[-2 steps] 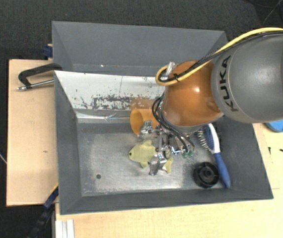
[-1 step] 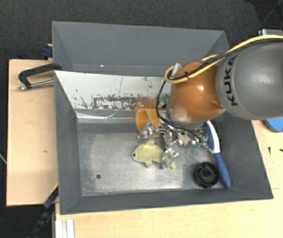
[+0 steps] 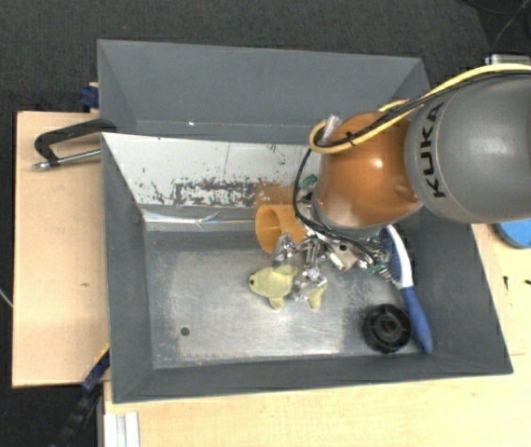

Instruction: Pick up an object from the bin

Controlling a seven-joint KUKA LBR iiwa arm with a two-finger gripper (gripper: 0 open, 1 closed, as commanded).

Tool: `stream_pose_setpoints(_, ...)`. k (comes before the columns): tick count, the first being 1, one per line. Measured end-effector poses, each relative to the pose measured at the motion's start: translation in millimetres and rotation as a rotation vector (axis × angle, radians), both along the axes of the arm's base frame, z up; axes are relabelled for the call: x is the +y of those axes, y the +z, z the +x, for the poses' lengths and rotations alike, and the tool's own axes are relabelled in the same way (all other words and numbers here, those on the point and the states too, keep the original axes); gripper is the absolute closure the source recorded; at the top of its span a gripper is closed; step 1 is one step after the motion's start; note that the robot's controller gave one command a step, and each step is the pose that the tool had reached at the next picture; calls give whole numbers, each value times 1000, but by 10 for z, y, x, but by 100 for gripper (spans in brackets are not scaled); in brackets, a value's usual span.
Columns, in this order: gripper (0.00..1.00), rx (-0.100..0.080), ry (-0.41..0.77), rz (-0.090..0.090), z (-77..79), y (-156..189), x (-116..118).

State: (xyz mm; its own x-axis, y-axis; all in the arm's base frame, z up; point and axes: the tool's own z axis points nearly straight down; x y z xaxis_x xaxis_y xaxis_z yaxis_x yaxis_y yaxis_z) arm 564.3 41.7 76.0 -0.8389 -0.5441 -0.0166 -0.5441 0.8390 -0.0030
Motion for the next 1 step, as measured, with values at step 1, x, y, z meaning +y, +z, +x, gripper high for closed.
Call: stream_pose_setpoints(1, 100, 0, 273, -8, 30, 1859, -33)
